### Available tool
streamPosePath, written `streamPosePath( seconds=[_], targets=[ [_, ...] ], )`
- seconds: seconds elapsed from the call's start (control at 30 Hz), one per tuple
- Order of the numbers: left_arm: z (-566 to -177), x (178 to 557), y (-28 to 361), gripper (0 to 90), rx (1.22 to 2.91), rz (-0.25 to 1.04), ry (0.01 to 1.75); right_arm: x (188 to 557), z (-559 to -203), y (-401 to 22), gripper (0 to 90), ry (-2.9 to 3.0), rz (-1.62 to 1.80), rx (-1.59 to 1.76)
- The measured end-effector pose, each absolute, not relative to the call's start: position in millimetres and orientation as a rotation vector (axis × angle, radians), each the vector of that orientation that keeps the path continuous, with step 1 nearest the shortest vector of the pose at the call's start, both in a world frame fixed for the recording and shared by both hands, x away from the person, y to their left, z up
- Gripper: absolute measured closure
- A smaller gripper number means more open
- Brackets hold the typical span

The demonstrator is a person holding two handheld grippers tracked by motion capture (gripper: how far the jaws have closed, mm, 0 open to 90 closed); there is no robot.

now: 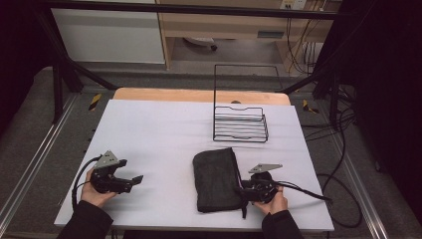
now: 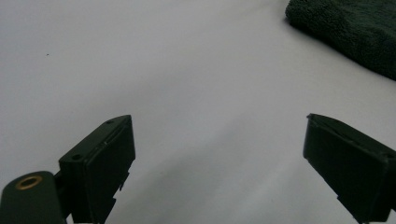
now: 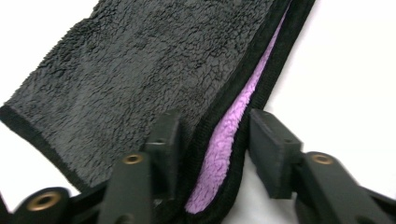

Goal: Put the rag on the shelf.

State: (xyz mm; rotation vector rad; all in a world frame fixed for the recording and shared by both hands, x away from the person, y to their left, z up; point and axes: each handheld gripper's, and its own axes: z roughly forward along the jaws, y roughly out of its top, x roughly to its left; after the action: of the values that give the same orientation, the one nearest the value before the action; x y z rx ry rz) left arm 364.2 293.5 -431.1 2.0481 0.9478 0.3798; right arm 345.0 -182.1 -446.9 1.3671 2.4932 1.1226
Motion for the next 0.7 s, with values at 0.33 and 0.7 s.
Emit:
streamPosePath(
  seconds=[0.33,0.7],
  targets=[
    [-430.4,363.9,293.8,9.0,2.045,0.377,0.944,339.1,-440.4,-182.7,79.1,2.497,1.166,1.448],
    [-430.0,363.3,292.0,9.0,2.044,0.364,0.945,319.7,-431.6,-188.6,79.2,2.472,1.164,1.476]
  ],
)
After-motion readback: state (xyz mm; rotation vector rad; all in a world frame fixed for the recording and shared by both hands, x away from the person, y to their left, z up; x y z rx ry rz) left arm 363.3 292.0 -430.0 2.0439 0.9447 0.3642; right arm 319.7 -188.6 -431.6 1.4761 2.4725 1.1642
